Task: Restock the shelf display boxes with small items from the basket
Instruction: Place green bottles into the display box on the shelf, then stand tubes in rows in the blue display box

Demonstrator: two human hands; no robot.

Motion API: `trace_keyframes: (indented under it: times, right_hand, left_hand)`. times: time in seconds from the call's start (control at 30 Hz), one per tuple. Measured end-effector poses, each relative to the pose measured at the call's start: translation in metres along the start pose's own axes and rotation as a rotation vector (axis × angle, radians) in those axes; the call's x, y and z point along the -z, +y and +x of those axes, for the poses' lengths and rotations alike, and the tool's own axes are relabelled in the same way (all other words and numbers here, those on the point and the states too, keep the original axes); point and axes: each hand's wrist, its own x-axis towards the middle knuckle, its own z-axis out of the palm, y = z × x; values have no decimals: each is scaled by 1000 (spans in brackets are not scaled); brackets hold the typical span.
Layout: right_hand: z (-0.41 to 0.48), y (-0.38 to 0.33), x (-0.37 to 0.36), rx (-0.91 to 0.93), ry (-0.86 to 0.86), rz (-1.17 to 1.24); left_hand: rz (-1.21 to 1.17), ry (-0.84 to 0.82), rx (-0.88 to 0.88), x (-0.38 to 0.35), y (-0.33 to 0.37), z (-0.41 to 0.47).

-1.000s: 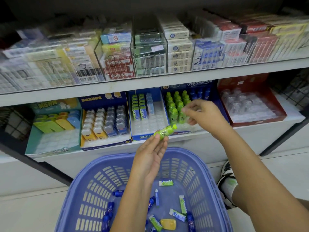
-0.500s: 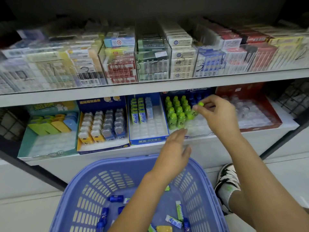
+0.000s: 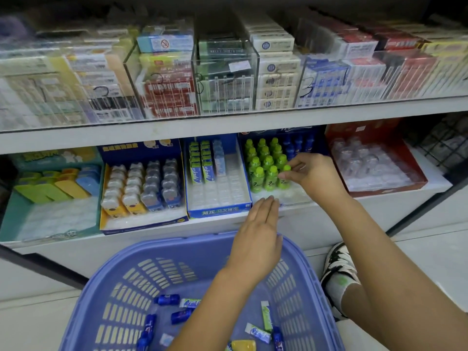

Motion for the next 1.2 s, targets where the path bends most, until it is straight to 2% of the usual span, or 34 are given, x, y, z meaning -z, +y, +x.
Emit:
trace_keyframes:
  times: [0.2, 0.27, 0.33, 0.37, 0.4, 0.47, 0.53, 0.57, 0.7, 0.8, 0.93, 1.03, 1.1, 1.2]
  right_hand:
    - [-6, -7, 6, -44, -52, -18]
    - [-15, -12, 8, -36, 1, -95]
    - [-31, -26, 7, -36, 133, -121]
    - [-40, -35, 4, -25, 147, -103]
    - [-50, -44, -1, -20, 88, -101]
    - [-69, -59, -17, -31, -209, -180]
    - [-88, -61, -41, -58, -552, -355]
    - [-98, -58, -53, -71, -671, -446]
    - [-136, -20, -108, -154, -953, -691]
    - [-149, 9, -137, -264, -1065, -736]
    - [-164, 43, -170, -334, -1074, -755]
    - [-179, 62, -186, -385, -1055, -704]
    - [-188, 74, -195, -329, -1058, -715]
    - [-198, 86, -207, -255, -1056, -784]
  left_hand:
    - [-134, -85, -17, 17, -1, -4]
    - [-258, 13, 5, 23, -6, -15]
    - [-331, 168, 72, 23, -15, -32]
    - [-336, 208, 117, 20, -21, -40]
    - [-322, 199, 168, 16, -29, -48]
    - [-278, 18, 296, 5, -47, -65]
    - [-188, -296, 392, -10, -67, -85]
    - [-122, -443, 407, -19, -77, -98]
    - [2, -910, 443, -46, -107, -153]
    - [-42, -1131, 453, -57, -113, -171]
    - [-25, -1280, 439, -69, -106, -173]
    - [-39, -1186, 420, -71, -108, -167]
    - [-90, -1097, 466, -73, -113, -164]
    - [-130, -1079, 485, -78, -119, -165]
